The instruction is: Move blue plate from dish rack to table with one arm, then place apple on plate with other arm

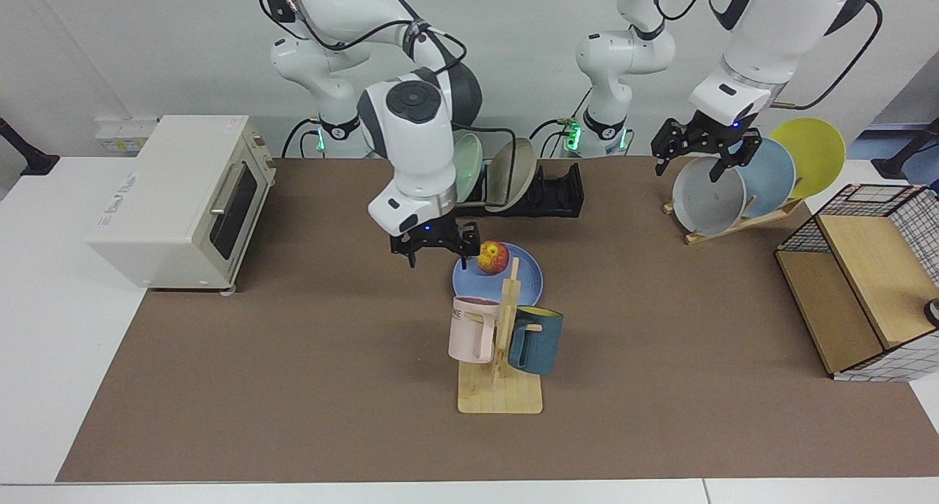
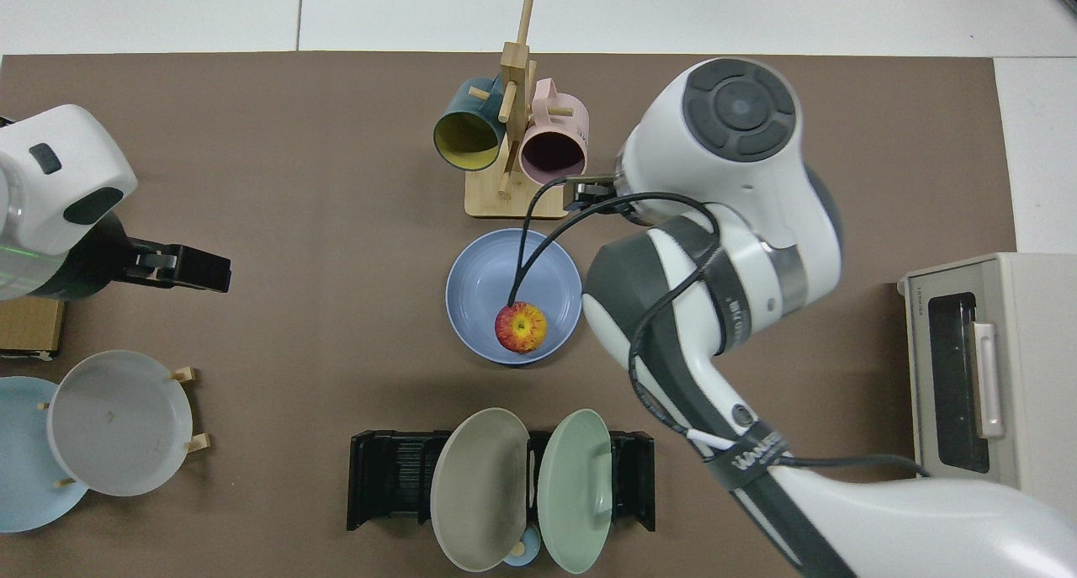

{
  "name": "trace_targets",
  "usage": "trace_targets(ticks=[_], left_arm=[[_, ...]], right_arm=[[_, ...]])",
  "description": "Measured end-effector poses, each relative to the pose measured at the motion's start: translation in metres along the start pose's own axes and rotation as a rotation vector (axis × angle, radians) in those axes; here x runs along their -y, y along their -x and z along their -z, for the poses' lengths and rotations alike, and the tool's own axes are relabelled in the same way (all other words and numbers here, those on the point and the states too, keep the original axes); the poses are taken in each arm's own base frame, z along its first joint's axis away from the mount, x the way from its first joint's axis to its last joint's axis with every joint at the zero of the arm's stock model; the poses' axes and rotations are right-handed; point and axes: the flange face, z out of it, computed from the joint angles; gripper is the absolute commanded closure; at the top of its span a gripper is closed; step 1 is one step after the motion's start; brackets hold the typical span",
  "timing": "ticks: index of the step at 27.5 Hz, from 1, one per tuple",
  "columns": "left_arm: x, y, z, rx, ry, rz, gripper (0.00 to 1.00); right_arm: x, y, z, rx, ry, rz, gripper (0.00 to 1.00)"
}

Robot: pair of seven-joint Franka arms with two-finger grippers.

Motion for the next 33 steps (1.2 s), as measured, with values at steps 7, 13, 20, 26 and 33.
trace_targets(ticks=[7, 13, 20, 26, 33], left_arm=[[0.003, 0.0, 0.0, -0.001, 0.0, 0.005, 0.0], [0.004, 0.0, 0.0, -0.001, 0.0, 0.008, 0.0], [0.005, 0.0, 0.001, -0.001, 0.0, 0.009, 0.0], [0.005, 0.0, 0.001, -0.001, 0.0, 0.009, 0.0], [0.005, 0.0, 0.001, -0.001, 0.0, 0.009, 0.0]], right_arm=[[-0.075, -0.025, 0.03, -0.034, 0.006, 0.11, 0.0], [-0.128, -0.033, 0.067, -0.075, 0.011, 0.145, 0.0], [-0.182, -0.026, 0.113, -0.094, 0.022, 0.106, 0.0], [-0.197, -0.017, 0.127, -0.085, 0.028, 0.087, 0.0], [-0.212, -0.003, 0.135, -0.044, 0.037, 0.105, 0.0]])
